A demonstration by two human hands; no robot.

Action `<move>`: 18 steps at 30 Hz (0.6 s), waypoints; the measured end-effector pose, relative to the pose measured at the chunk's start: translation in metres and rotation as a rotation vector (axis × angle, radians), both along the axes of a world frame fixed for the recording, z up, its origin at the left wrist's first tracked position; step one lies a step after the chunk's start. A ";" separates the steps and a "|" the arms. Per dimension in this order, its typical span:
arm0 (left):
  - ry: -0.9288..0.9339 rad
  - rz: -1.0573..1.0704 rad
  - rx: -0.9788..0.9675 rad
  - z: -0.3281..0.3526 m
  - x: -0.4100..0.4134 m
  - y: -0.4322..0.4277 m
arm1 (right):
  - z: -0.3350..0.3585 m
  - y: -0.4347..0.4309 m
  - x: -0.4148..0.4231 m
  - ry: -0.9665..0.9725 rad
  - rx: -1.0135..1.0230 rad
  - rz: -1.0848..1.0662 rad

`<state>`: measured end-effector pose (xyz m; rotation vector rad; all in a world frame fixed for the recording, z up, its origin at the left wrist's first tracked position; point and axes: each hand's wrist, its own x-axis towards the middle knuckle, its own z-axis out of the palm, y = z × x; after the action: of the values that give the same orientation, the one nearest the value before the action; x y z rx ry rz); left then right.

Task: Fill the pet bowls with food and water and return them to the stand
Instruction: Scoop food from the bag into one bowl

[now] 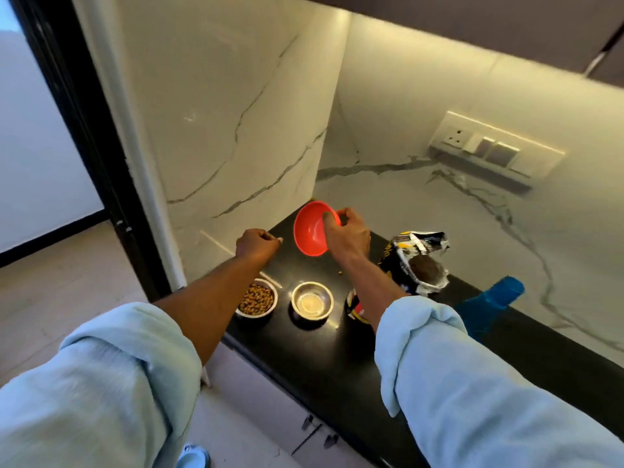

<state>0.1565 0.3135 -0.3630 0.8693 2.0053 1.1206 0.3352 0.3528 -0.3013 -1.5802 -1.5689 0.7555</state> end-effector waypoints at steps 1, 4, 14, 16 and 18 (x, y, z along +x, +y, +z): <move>-0.004 -0.026 0.015 0.007 0.006 0.006 | 0.010 0.005 0.007 0.011 0.012 -0.013; 0.005 -0.178 0.058 0.030 0.035 0.019 | 0.041 0.018 0.037 0.052 0.045 -0.073; 0.076 -0.688 -0.010 0.032 0.134 0.033 | 0.068 0.031 0.166 -0.203 -0.074 -0.267; 0.081 -0.756 -0.052 0.025 0.148 0.029 | 0.057 0.027 0.181 -0.302 -0.111 -0.314; 0.079 -0.791 -0.082 0.016 0.155 0.026 | 0.047 0.020 0.187 -0.389 -0.112 -0.345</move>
<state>0.3113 0.3396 -0.3466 1.4935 1.5019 0.5493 0.5217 0.3729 -0.2539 -2.1074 -1.4719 0.3654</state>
